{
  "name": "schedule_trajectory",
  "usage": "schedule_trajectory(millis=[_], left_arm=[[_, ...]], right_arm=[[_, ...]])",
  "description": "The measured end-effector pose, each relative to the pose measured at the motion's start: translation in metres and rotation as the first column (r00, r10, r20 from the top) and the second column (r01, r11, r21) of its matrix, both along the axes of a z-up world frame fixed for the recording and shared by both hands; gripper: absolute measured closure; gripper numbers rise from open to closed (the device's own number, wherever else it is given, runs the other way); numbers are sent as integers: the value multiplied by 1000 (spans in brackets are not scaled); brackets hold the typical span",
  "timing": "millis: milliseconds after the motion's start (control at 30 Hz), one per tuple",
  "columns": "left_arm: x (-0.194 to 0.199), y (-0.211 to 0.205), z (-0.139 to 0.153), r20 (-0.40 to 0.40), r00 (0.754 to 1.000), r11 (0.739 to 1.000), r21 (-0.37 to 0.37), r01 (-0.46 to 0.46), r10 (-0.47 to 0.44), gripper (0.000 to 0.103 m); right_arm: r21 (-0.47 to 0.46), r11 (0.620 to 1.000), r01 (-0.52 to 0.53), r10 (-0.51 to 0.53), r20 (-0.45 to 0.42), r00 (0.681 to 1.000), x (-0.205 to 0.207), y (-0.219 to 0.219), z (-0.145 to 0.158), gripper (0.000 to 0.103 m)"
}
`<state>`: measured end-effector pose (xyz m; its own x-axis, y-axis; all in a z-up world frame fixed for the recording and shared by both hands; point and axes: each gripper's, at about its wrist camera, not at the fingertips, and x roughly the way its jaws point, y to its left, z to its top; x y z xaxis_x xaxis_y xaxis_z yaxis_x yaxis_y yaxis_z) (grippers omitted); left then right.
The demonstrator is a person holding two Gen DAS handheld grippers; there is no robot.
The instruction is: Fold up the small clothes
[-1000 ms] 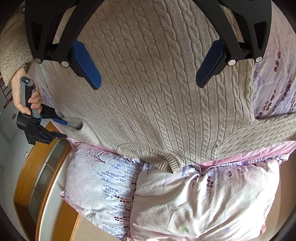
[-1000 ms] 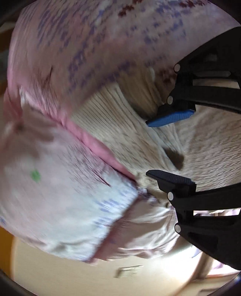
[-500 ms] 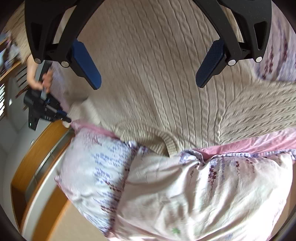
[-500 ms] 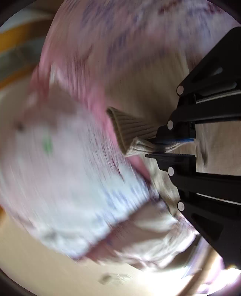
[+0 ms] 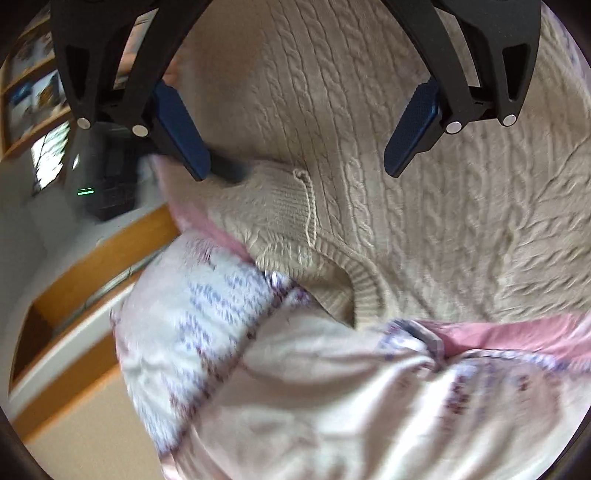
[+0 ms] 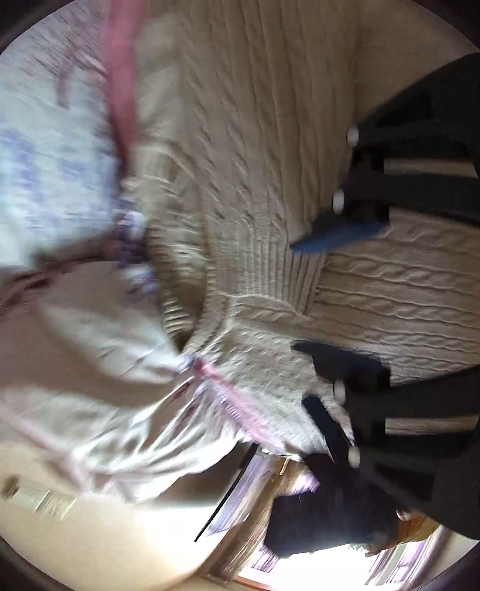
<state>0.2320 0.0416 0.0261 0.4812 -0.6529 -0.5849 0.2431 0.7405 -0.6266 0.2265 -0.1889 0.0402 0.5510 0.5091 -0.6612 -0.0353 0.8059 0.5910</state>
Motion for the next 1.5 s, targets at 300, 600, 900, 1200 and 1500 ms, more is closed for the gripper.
schedule_trajectory(millis=[300,600,900,1200,1500], left_arm=[[37,-53,-29,-236,972,1000,-22,6,-11,37],[52,-53,-48,-323,942,982,-130,-139,91,94],[42,-3,-7,-173,967,964,-157,-216,189,96],[43,29,-16,-194,948,953,-118,-278,252,96],[30,35,-12,-160,959,968,-61,-245,233,96]], right_arm=[[105,957,272,-273,-1,962,-76,-129,24,32],[162,883,441,-443,-30,896,-105,-190,6,32],[296,845,446,-440,-91,893,-102,-198,-16,32],[344,860,378,-335,-177,925,-76,-162,-39,45],[167,849,501,-473,-179,862,-73,-156,-42,72]])
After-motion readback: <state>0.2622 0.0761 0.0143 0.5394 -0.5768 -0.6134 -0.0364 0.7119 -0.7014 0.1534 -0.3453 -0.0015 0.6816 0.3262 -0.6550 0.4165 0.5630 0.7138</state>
